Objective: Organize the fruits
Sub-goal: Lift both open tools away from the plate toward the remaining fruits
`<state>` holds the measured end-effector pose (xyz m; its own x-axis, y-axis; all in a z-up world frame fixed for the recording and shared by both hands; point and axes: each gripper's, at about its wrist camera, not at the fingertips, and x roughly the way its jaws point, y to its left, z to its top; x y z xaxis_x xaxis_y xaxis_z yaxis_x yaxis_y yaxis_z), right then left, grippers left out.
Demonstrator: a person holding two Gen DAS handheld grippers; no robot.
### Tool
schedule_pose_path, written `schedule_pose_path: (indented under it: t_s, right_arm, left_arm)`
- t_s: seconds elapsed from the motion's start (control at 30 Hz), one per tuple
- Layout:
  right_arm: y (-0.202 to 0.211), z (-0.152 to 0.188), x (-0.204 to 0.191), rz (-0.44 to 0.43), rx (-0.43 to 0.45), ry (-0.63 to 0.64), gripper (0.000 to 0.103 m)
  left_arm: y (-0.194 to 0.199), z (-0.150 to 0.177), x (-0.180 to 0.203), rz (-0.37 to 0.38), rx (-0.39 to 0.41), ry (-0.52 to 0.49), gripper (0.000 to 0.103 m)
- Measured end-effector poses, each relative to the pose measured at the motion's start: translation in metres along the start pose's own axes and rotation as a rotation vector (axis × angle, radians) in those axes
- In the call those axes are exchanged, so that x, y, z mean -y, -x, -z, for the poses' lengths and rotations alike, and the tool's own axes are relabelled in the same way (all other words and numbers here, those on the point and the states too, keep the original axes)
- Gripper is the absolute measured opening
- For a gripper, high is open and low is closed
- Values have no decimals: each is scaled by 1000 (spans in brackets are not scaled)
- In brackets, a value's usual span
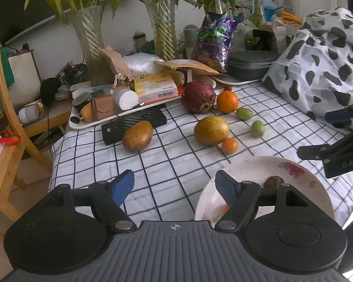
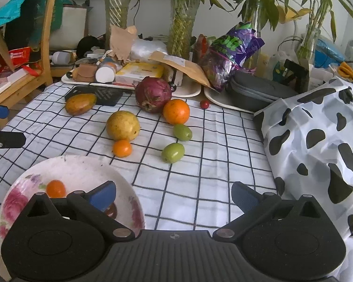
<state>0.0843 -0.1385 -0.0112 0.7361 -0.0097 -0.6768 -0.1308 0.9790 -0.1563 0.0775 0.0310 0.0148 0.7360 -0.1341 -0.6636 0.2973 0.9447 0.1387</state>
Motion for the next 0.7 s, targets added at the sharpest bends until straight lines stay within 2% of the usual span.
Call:
schedule_pose_path:
  t_s: [0.7]
  right_arm:
    - [-48,-33,9,-44,-19,-3,103]
  left_arm:
    - [-62,-32,-43,27,-32,37,74]
